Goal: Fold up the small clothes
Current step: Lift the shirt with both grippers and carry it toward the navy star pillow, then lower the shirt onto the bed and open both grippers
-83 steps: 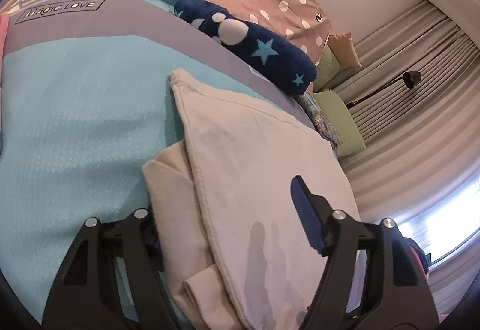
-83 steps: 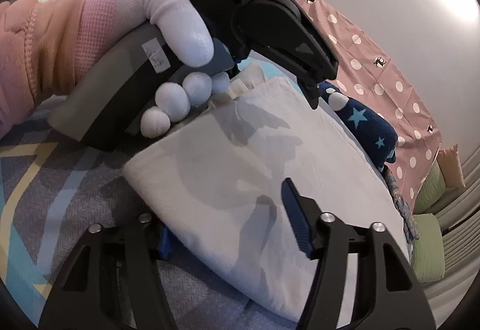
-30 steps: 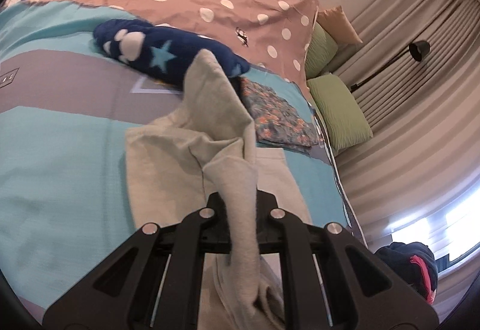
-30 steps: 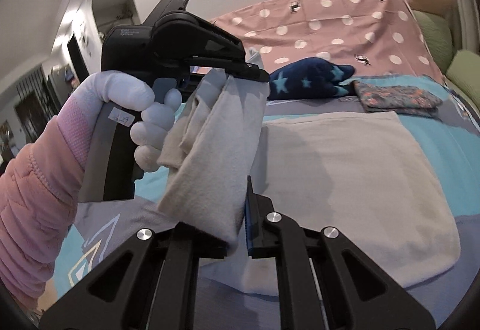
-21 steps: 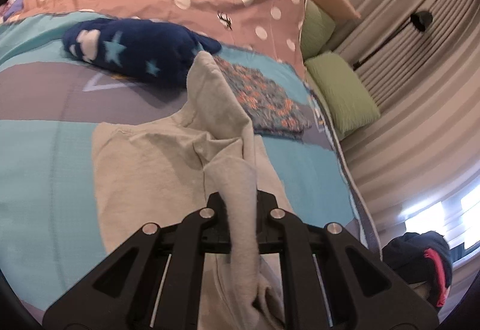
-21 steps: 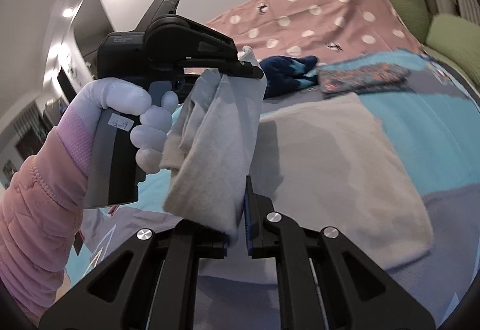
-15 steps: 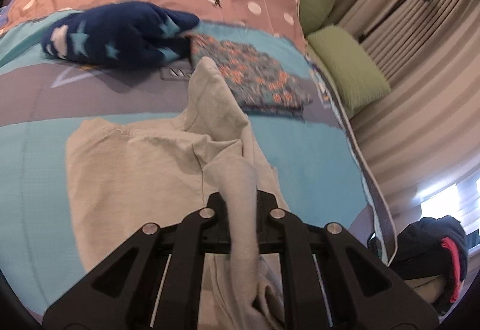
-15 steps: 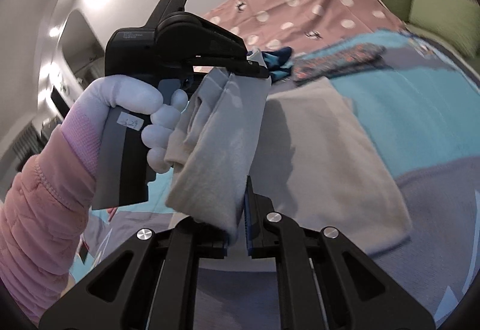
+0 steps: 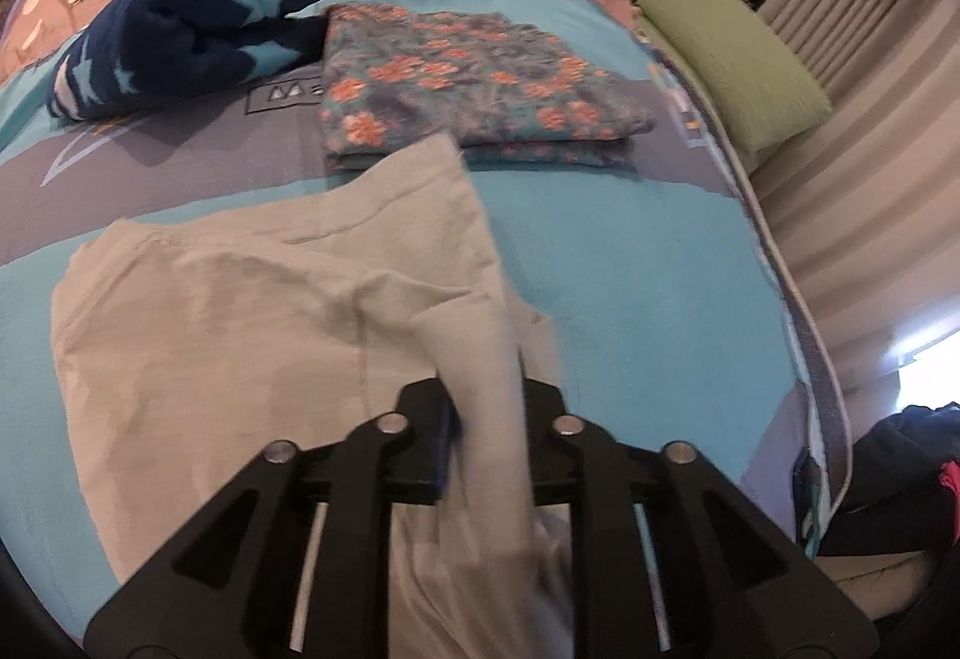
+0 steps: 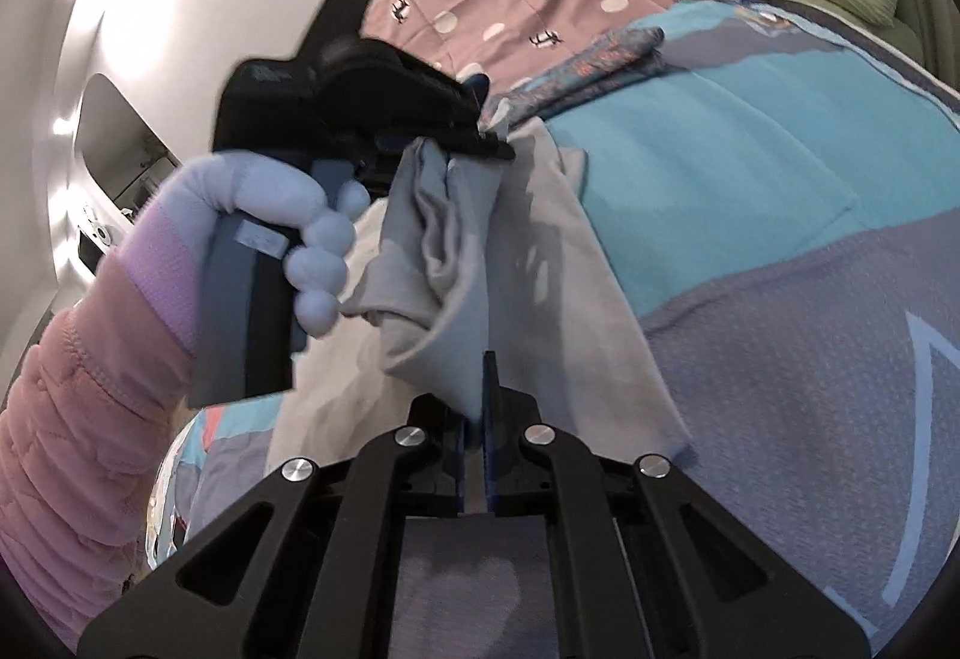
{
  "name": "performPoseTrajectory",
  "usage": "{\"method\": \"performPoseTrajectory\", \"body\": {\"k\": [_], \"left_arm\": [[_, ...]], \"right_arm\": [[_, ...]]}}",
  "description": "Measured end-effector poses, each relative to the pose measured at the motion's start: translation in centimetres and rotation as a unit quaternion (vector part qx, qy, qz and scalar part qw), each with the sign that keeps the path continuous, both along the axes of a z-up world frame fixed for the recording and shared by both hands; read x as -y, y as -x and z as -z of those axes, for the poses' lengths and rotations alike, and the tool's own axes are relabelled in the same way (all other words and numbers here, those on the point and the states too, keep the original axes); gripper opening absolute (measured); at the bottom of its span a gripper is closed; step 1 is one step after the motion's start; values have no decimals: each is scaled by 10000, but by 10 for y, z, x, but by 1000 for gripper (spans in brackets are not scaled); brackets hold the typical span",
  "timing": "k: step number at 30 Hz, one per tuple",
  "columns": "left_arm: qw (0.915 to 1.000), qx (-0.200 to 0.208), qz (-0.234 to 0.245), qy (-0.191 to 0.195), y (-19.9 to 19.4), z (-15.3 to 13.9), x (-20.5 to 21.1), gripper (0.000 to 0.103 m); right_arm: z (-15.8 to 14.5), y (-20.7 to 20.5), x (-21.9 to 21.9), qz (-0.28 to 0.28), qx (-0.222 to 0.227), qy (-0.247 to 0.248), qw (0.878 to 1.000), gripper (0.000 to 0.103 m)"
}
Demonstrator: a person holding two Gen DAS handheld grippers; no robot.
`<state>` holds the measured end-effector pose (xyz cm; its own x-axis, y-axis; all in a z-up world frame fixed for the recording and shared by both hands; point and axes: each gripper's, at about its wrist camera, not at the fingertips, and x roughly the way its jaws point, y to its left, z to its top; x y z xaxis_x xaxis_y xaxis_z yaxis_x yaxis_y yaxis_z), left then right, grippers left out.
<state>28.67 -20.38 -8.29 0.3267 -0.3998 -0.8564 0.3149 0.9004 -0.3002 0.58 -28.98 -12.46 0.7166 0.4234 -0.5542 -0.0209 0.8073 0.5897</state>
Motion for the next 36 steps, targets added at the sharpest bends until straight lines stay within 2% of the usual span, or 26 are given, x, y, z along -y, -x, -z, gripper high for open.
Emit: {"method": "performPoseTrajectory", "body": {"k": [2, 4, 6, 9, 12, 14, 17, 20, 21, 25, 26, 27, 29, 30, 32, 34, 36], "left_arm": [[9996, 189, 70, 197, 6, -14, 0, 21], [9982, 483, 186, 306, 17, -34, -5, 27], [9955, 848, 283, 323, 34, -56, -17, 41], [9906, 1291, 414, 201, 66, -71, -43, 52], [9854, 1584, 611, -101, 109, -64, -78, 60], [9830, 1681, 638, -366, 137, -52, -101, 60], [9837, 1634, 540, -523, 179, -32, -135, 61], [9866, 1500, 422, -475, 215, -14, -165, 64], [9880, 1420, 409, -446, 224, -8, -172, 66], [9884, 1331, 341, -645, 239, 14, -177, 66], [9878, 1362, 271, -707, 240, 18, -177, 66], [9870, 1407, 210, -743, 238, 21, -177, 66], [9859, 1438, 70, -849, 232, 28, -175, 64], [9859, 1429, 22, -872, 231, 29, -174, 60], [9869, 1355, -16, -873, 228, 32, -172, 53], [9861, 1366, 43, -940, 231, 34, -169, 47], [9850, 1410, 119, -984, 236, 35, -169, 43]], "right_arm": [[6, 1, 8, 64, -145, -132, 9998, 7], [10, 3, 16, 146, -227, -244, 9993, 9], [13, 7, 26, 226, -282, -375, 9986, 13], [15, 13, 35, 343, -337, -438, 9979, 16], [14, 18, 40, 394, -325, -385, 9980, 16], [11, 19, 41, 385, -313, -305, 9983, 16], [5, 20, 36, 264, -258, -96, 9993, 18], [1, 15, 29, 116, -289, 105, 9995, 32], [2, 13, 28, 83, -310, 149, 9994, 34], [5, 4, 20, -6, -402, 277, 9988, 33], [5, 0, 19, 6, -401, 306, 9987, 25], [5, -3, 19, 24, -393, 291, 9988, 5], [-2, -4, 22, 133, -341, 161, 9992, 5], [-13, 0, 22, 182, -151, 123, 9996, 5], [-32, 7, 21, 247, 77, 311, 9992, 5], [-30, 6, 23, 298, -69, 501, 9983, 5], [-6, -2, 32, 392, -584, 572, 9959, 6]]}}
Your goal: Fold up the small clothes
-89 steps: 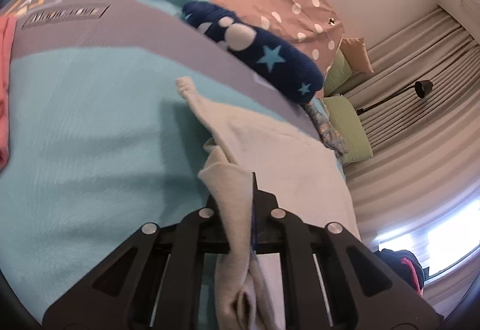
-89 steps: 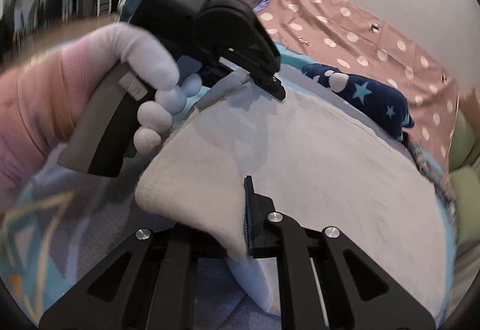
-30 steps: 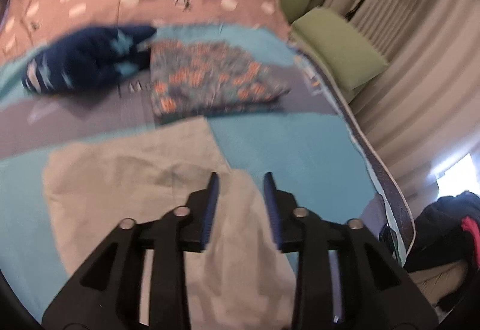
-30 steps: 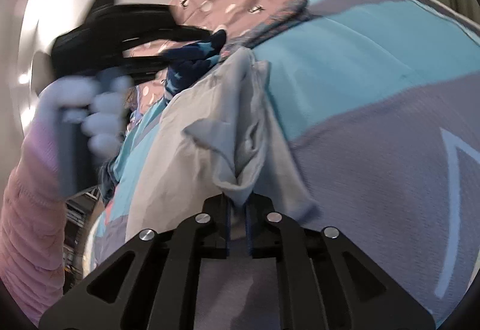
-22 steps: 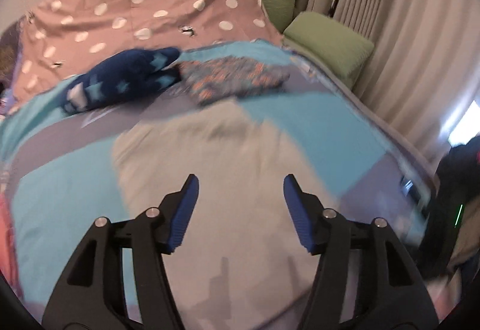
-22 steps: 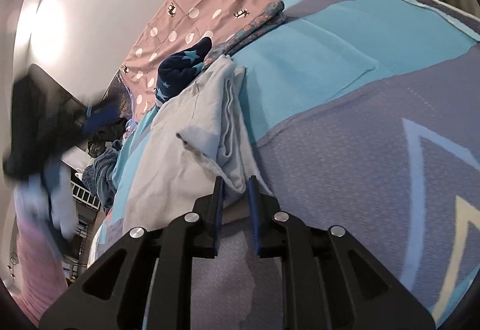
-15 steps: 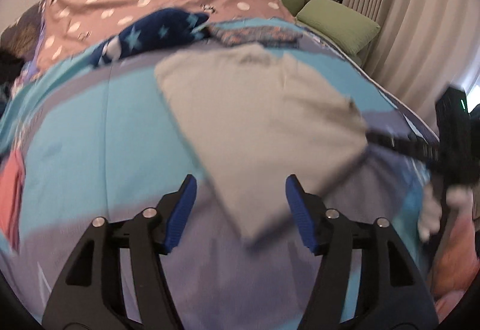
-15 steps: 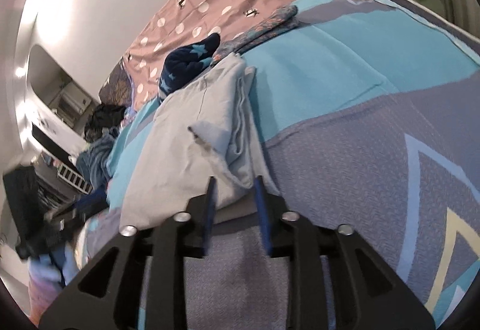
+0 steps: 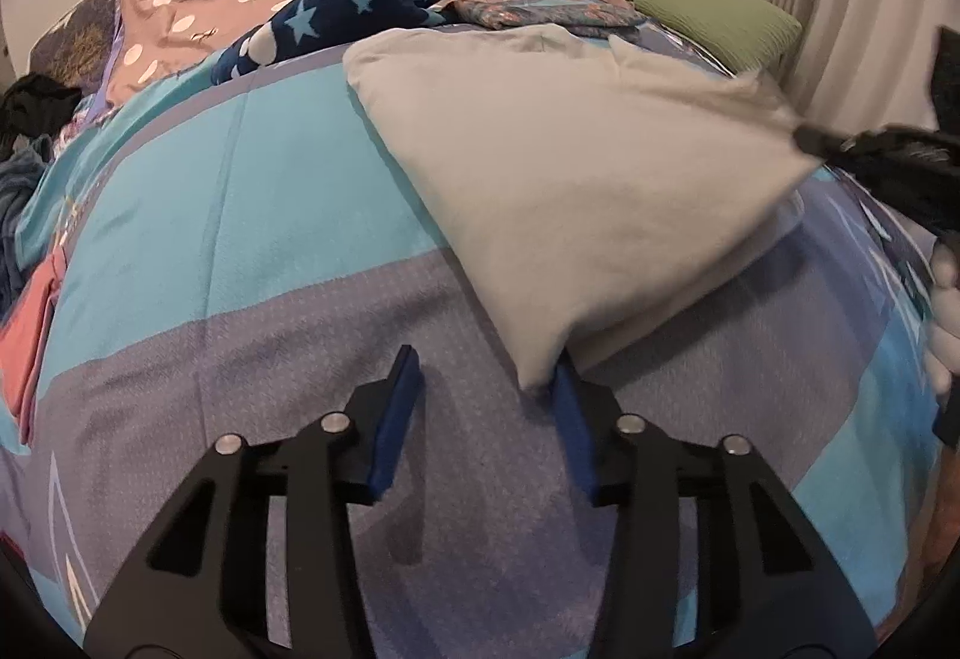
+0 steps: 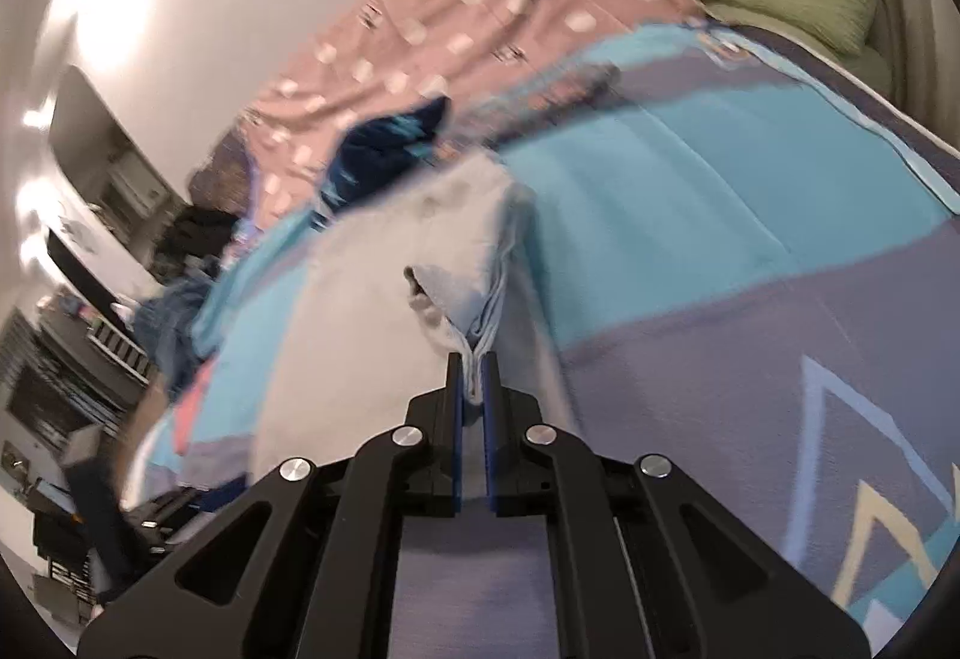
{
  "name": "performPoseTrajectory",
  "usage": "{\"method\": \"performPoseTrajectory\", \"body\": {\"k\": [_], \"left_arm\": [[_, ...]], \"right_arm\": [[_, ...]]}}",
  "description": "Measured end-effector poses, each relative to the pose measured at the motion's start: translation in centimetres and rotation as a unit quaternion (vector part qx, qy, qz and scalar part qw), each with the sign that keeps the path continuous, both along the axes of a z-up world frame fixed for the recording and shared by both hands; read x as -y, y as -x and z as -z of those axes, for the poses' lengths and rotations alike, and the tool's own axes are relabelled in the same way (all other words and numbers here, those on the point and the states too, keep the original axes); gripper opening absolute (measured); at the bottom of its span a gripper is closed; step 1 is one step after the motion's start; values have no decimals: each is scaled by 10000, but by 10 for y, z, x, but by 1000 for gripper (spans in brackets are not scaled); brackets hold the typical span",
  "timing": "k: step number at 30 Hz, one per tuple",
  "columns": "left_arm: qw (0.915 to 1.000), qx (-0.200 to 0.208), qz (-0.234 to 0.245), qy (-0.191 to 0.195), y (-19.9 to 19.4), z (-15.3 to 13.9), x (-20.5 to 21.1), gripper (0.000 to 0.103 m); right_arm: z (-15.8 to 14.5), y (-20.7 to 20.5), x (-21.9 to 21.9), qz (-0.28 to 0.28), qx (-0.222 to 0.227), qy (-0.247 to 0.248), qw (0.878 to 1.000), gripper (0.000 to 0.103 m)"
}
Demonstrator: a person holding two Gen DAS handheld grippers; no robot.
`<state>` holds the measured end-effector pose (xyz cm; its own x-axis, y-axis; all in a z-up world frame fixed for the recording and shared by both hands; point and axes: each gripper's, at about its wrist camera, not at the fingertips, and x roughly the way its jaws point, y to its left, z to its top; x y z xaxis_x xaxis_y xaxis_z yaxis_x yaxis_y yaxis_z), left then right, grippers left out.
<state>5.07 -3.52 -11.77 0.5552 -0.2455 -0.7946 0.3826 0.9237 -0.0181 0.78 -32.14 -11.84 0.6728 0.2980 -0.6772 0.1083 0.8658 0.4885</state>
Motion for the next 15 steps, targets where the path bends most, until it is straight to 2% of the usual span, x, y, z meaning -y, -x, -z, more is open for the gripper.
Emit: {"method": "performPoseTrajectory", "body": {"k": [1, 2, 4, 6, 8, 10, 12, 14, 15], "left_arm": [[10000, 12, 32, 2, 3, 1, -1, 41], [10000, 15, 45, 6, 4, 3, 0, 39], [10000, 23, 64, 23, 7, 4, -2, 38], [10000, -2, 68, 52, 7, 3, -5, 37], [9999, -28, 52, 93, 8, 1, -7, 37], [9996, -116, -2, 255, 8, -2, -11, 37], [9977, -273, -19, 627, 12, -10, -16, 36], [9961, -155, 110, 866, 17, -25, -15, 34], [9959, -26, 175, 882, 19, -33, -13, 33]], "right_arm": [[16, -3, 3, 27, -277, -39, 9996, 6], [27, -2, 8, 61, -279, -214, 9994, 6], [24, 4, 10, 45, -114, -273, 9996, 11], [14, 8, 10, 65, -26, -59, 10000, 29], [3, 14, 12, 24, 133, 137, 9998, 30], [-4, 20, 17, -16, 272, 22, 9996, 31], [-11, 24, 19, -120, 423, -154, 9989, 31], [-21, 20, 12, -309, 521, -119, 9981, 30], [-26, 15, 7, -384, 570, -45, 9976, 26]]}}
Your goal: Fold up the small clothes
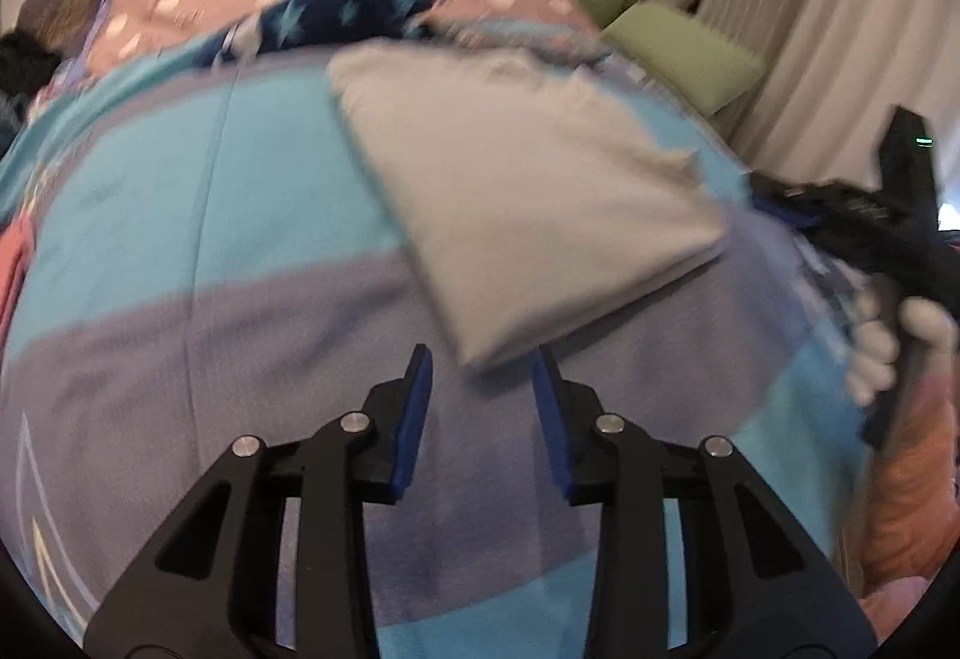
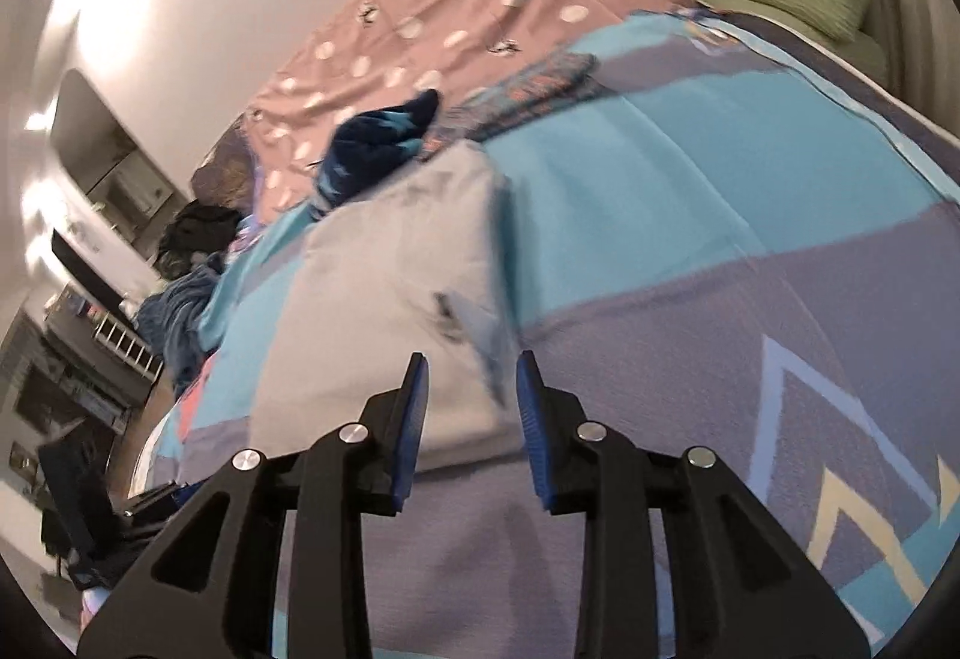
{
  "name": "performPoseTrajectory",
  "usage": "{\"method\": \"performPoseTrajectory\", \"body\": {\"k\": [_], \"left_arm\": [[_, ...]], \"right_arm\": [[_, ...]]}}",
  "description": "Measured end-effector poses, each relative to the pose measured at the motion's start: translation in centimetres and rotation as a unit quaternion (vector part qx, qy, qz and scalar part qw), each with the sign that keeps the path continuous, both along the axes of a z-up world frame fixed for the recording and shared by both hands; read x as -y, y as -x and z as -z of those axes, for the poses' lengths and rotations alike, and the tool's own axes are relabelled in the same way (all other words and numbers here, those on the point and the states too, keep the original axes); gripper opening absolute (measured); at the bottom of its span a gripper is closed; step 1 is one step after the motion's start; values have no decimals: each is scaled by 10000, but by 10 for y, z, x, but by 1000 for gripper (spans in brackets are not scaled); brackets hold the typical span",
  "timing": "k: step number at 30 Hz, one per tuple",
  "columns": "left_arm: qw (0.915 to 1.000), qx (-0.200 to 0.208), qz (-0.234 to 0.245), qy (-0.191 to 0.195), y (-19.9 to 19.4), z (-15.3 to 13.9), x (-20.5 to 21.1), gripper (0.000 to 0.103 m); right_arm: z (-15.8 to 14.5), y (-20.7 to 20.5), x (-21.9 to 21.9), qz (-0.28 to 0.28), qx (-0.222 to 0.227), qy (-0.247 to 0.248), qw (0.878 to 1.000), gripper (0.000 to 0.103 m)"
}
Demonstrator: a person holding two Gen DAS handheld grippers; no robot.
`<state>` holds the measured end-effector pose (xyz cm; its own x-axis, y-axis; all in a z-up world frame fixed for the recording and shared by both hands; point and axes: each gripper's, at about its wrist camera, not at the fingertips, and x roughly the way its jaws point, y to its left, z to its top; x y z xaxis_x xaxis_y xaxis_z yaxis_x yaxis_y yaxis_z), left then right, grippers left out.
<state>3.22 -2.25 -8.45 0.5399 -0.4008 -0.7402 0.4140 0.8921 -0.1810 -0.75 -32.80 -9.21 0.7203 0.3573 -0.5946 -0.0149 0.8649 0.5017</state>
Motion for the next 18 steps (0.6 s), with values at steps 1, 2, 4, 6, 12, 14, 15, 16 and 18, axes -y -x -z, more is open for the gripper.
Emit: {"method": "performPoseTrajectory", "body": {"k": [1, 2, 4, 6, 12, 14, 15, 16, 18], "left_arm": [[9997, 255, 57, -4, 2, -13, 4, 33], [9989, 453, 120, 0, 2, -23, 8, 33], [9975, 664, 259, -1, -4, -33, 18, 33], [9984, 478, 299, -103, -20, -20, 30, 33], [9989, 79, 145, -436, -41, 39, 30, 32], [9990, -13, 177, -399, -43, 38, 30, 33], [9991, -68, 187, -362, -45, 38, 29, 33], [9992, -105, 199, -320, -46, 37, 29, 35], [9992, -168, 300, -203, -46, 37, 28, 46]], "right_arm": [[-5, -5, -7, -64, 55, 69, 9999, 22], [-10, -12, -15, -148, 125, 141, 9997, 19], [-15, -25, -28, -303, 215, 210, 9991, 19], [-3, -48, -38, -375, -30, 359, 9986, 18], [40, -62, -23, -129, -372, 520, 9979, 3], [41, -63, -22, -155, -386, 494, 9979, 3], [42, -65, -22, -156, -406, 477, 9979, 3], [42, -66, -21, -161, -416, 474, 9979, 3], [43, -65, -22, -177, -386, 499, 9978, 3]]}}
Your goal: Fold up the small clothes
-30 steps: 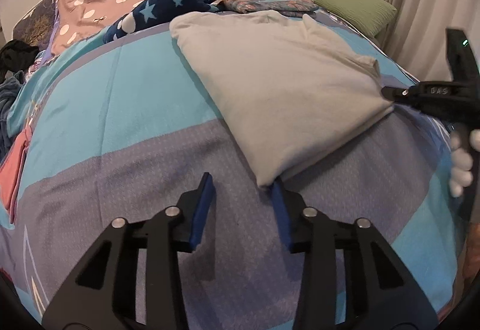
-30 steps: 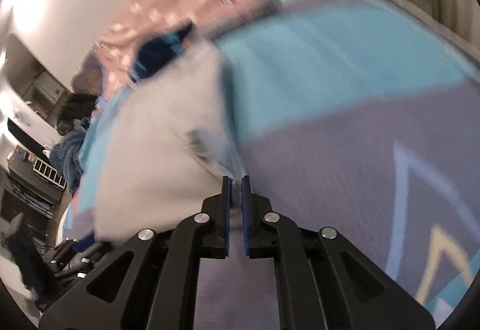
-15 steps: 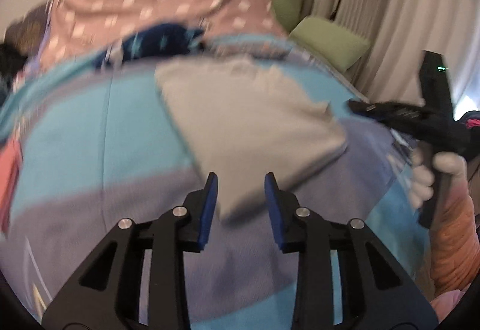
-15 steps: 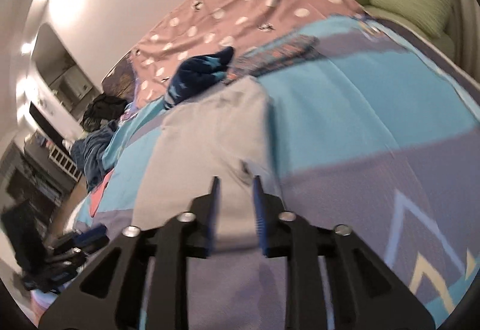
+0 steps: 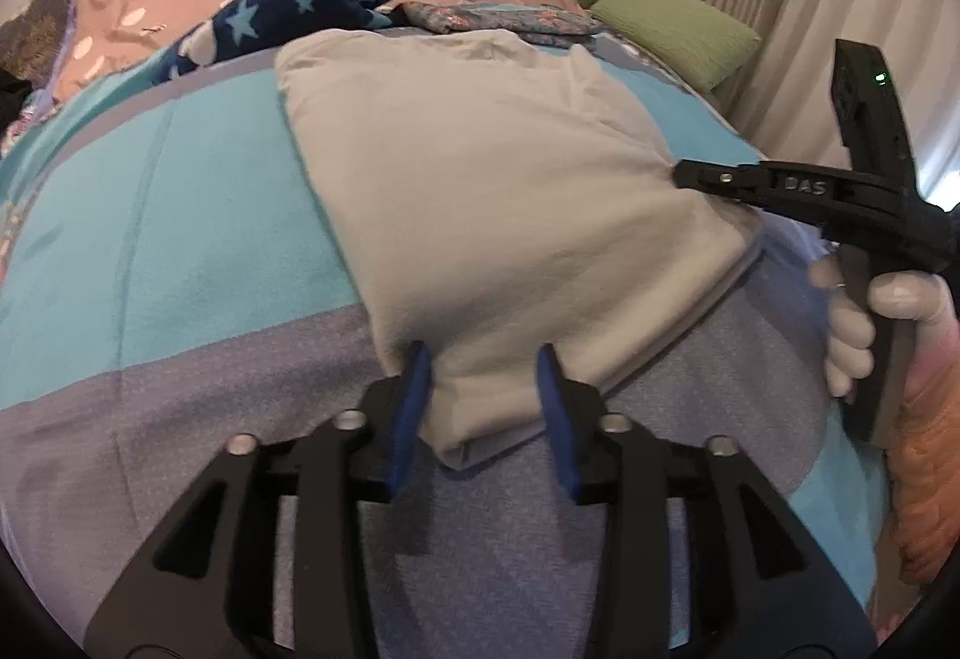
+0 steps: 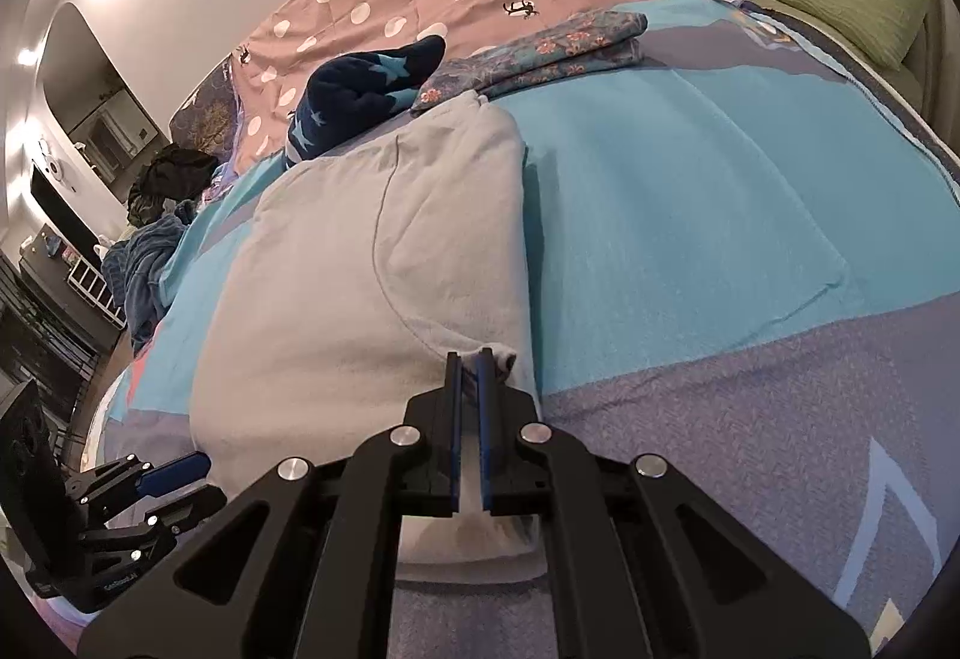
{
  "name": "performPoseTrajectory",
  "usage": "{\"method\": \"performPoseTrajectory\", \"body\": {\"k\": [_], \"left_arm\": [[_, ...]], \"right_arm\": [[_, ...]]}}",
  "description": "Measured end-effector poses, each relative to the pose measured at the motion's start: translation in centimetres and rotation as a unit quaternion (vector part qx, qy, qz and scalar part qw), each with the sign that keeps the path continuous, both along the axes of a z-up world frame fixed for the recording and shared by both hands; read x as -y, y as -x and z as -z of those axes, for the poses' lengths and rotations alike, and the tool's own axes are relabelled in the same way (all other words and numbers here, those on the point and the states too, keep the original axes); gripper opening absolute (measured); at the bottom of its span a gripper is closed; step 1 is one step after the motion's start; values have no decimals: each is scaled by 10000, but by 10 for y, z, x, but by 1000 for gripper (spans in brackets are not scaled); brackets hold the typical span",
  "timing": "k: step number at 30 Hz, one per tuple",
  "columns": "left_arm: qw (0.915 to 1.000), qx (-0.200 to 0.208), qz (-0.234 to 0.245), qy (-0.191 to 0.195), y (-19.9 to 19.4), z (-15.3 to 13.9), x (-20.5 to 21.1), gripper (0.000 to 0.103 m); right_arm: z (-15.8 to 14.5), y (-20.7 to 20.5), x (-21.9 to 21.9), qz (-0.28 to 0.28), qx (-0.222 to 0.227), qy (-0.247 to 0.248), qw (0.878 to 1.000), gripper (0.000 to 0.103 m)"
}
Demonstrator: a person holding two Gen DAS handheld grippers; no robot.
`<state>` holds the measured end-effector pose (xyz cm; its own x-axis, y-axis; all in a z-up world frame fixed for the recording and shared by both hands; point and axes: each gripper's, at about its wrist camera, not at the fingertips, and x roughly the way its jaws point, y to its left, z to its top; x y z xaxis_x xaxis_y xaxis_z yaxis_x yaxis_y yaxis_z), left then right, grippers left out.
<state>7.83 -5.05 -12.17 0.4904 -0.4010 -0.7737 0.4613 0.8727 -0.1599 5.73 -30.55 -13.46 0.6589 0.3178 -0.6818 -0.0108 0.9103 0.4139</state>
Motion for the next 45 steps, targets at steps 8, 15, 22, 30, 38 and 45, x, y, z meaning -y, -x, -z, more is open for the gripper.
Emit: {"method": "performPoseTrajectory", "body": {"k": [8, 15, 22, 30, 38, 45], "left_arm": [[9999, -38, -44, 84, -1, -11, -3, 33], [9947, -245, -573, 819, -39, -19, -40, 32], [9901, -760, -470, 1078, -62, 6, -32, 49], [9848, -957, -346, 1406, -93, 14, -28, 54], [9805, -1058, -189, 1645, -153, 17, -21, 52], [9828, -995, -421, 1497, -186, 18, -14, 23]], "right_arm": [[-27, 19, 11, 175, 721, -80, 9972, 2], [-27, -20, 50, -343, 18, -732, 9967, 43], [4, -50, 33, -903, -544, -730, 9917, 43], [14, -93, 21, -1549, -487, -1007, 9816, 42], [19, -156, 16, -2180, -626, -1296, 9653, 31], [11, -163, 1, -2056, -532, -822, 9737, 20]]}}
